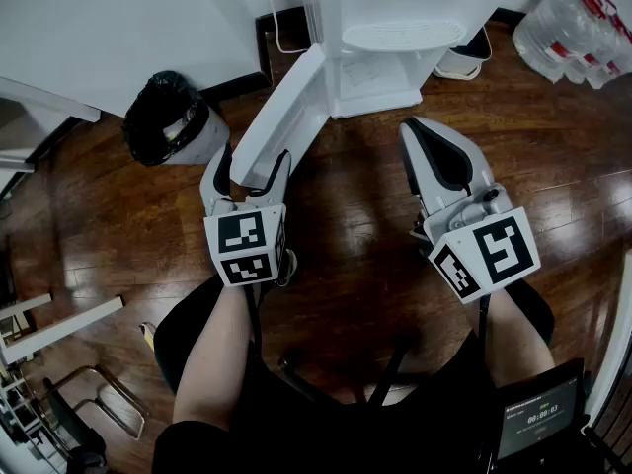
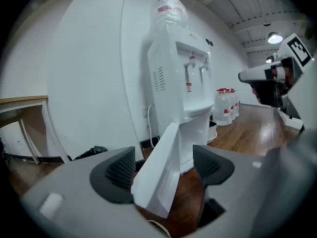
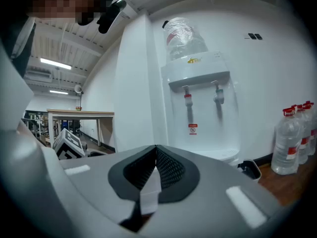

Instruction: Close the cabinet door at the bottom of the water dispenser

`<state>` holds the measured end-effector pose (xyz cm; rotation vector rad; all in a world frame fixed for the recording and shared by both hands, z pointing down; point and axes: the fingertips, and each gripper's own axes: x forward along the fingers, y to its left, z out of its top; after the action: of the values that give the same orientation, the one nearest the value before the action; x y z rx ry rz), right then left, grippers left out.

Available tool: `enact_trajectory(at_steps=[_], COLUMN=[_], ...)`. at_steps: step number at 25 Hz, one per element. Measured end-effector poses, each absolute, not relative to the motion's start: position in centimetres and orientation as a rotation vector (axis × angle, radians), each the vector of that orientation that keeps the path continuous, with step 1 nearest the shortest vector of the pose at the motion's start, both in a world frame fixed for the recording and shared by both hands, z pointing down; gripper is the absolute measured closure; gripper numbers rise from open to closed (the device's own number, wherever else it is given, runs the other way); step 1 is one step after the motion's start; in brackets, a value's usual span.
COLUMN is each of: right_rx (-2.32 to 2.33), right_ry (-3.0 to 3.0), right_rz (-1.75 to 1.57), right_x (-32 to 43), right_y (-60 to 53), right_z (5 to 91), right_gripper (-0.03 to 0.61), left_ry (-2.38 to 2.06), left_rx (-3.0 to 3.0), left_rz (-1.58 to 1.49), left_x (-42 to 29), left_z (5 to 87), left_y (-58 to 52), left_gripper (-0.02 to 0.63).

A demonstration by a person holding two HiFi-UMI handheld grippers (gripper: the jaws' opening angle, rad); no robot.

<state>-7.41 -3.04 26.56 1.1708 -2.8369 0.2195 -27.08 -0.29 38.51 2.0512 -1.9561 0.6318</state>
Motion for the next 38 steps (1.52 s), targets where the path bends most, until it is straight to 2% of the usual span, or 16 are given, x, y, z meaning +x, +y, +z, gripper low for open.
enact_trajectory(at_steps=[7, 15, 18, 23, 29, 33, 35, 38], right_rx=[1.146, 1.146, 1.138, 1.140, 1.150, 1.108, 1.060, 1.039], right_ry=[-2.860, -2.858, -2.861, -2.879, -2.872, -2.828, -2.796, -2.735], right_rz=[0.239, 0.274, 0.278, 0.273, 0.231, 0.286, 0.362, 0.468], right_x=[-10.1, -10.6, -10.5, -9.9, -8.0, -5.7, -4.3, -1.7], right_y=[-3.0, -3.0, -2.8, -2.7, -2.4, -2.1, -1.7, -1.8], right_z=[26.5, 26.7, 26.8, 26.1, 25.8, 28.0, 29.9, 32.7], right_gripper=[0.574, 0.574, 0.574, 0.574, 0.574, 0.574, 0.574, 0.574], left_ry=[-1.894, -1.850, -1.819, -1.686, -1.484, -1.397, -1.338, -1.292], left_rx=[1.820, 1.826, 1.837, 1.920, 2.137, 2.177, 2.263, 2.277], left_rz=[0.794, 0.863, 0.866, 0.891, 0.989, 0.976, 1.029, 1.049], left_x=[-32.3, -31.6, -30.8, -26.2, -17.4, -13.2, -11.0, -9.2], left_z=[44.5, 46.6, 46.5, 46.5, 47.2, 47.1, 47.2, 48.0], left_y=[2.0, 3.1, 3.4, 4.9, 6.5, 6.0, 5.7, 4.6], left_gripper=[0.249, 0.322, 0.370, 0.405, 0.397, 0.388, 0.411, 0.411])
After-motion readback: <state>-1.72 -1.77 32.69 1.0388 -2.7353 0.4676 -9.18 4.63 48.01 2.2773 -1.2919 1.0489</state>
